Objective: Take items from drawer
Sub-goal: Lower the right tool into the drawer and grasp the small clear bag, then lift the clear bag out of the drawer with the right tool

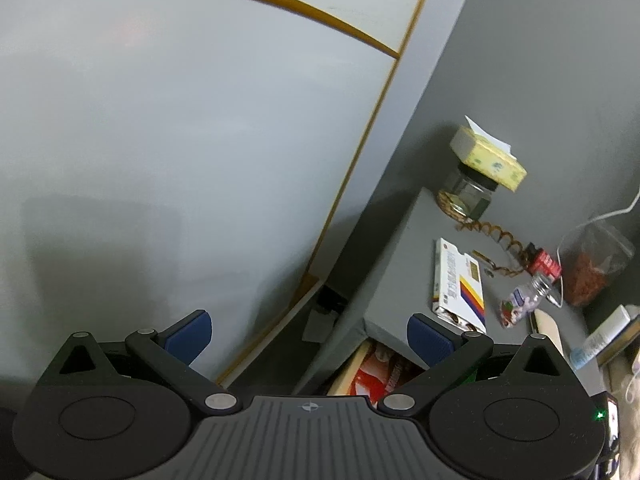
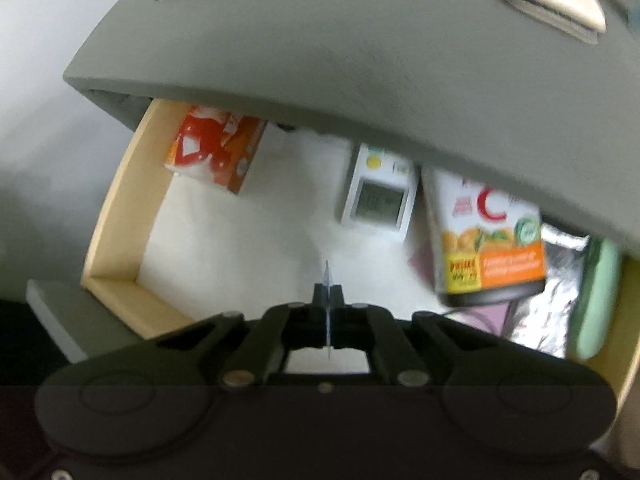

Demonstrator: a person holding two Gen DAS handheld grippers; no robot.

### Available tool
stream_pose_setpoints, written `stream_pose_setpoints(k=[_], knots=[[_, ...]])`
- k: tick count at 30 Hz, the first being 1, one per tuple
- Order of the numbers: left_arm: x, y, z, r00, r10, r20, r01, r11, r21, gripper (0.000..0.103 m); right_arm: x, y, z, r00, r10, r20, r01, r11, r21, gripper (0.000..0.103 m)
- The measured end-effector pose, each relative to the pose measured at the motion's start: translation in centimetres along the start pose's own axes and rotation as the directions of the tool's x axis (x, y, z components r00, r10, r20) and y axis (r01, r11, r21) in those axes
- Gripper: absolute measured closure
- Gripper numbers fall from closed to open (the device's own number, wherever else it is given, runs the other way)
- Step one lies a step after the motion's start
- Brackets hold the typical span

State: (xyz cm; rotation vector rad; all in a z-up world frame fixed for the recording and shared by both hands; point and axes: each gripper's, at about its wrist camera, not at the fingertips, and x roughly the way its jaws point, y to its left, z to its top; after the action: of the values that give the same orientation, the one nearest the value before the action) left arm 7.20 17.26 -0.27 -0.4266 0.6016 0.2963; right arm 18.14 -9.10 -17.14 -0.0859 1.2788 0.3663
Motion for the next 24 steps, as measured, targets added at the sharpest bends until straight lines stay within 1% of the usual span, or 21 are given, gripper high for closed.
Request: stream_pose_setpoints(k=[6, 9, 11, 12, 13, 14, 16, 17, 18, 20, 21, 22, 23, 24], knots=[[-0.1, -0.6, -0.3, 1.000, 0.000, 0.002, 0.000, 1.000, 0.029, 0.000, 0.2, -1.2, 0.9, 1.000, 0.008, -0.005, -0.008, 1.000, 0.002, 0.103], [-0.1, -0.7, -0.3, 1.000, -0.001, 0.002, 0.001, 0.999, 0.033, 0.000, 0.3, -1.8, 1.4, 1.000, 0.011, -0.008, -0.011, 1.000, 0.002, 0.096], [0.0, -0.8, -0.3, 1.000, 0.003, 0.000, -0.003, 0.999, 0.042, 0.000, 0.4, -2.2, 1.7, 1.000, 0.014, -0.010, -0.014, 1.000, 0.003, 0.087], [-0.1, -0.8, -0.4, 1.000, 0.002, -0.001, -0.002, 0.999, 0.042, 0.000, 0.4, -2.4, 1.9, 1.000, 0.015, -0.011, -0.015, 1.000, 0.003, 0.079], [-0.1, -0.8, -0.4, 1.000, 0.000, -0.002, 0.000, 0.999, 0.042, 0.000, 0.4, -2.6, 2.0, 1.000, 0.016, -0.012, -0.016, 1.000, 0.003, 0.060], [-0.1, -0.7, -0.4, 1.000, -0.001, -0.003, 0.001, 0.999, 0.042, 0.000, 0.7, -2.6, 2.0, 1.000, -0.001, -0.018, 0.001, 1.000, -0.011, 0.050], [0.0, -0.8, -0.4, 1.000, -0.001, -0.004, 0.001, 0.999, 0.043, 0.000, 1.4, -2.4, 2.1, 0.999, -0.043, -0.033, 0.041, 0.998, -0.046, 0.050], [0.0, -0.8, -0.4, 1.000, -0.001, -0.004, 0.001, 0.999, 0.044, 0.000, 1.5, -2.4, 2.2, 0.998, -0.046, -0.039, 0.044, 0.998, -0.049, 0.050], [0.0, -0.9, -0.4, 1.000, -0.001, -0.003, 0.001, 0.999, 0.045, 0.000, 2.5, -2.4, 2.2, 0.996, -0.048, -0.078, 0.045, 0.998, -0.042, 0.050], [0.0, -1.0, -0.4, 1.000, -0.002, -0.003, 0.002, 0.999, 0.047, 0.000, 3.1, -1.7, 2.1, 0.992, -0.094, -0.080, 0.089, 0.994, -0.066, 0.058], [0.0, -1.0, -0.4, 1.000, -0.003, -0.003, 0.003, 0.999, 0.048, 0.000, 3.2, -1.4, 2.1, 0.992, -0.103, -0.078, 0.097, 0.992, -0.078, 0.062], [0.0, -1.0, -0.4, 1.000, -0.004, -0.003, 0.004, 0.999, 0.049, 0.000, 3.1, -1.1, 2.2, 0.991, -0.109, -0.075, 0.102, 0.991, -0.090, 0.069], [0.0, -1.0, -0.4, 1.000, -0.005, -0.003, 0.005, 0.999, 0.048, 0.000, 3.0, -0.6, 2.3, 0.991, -0.109, -0.081, 0.101, 0.990, -0.102, 0.072], [0.0, -1.0, -0.3, 1.000, -0.006, -0.002, 0.006, 0.999, 0.047, 0.000, 2.8, -0.2, 2.4, 0.993, -0.078, -0.093, 0.069, 0.992, -0.102, 0.075]])
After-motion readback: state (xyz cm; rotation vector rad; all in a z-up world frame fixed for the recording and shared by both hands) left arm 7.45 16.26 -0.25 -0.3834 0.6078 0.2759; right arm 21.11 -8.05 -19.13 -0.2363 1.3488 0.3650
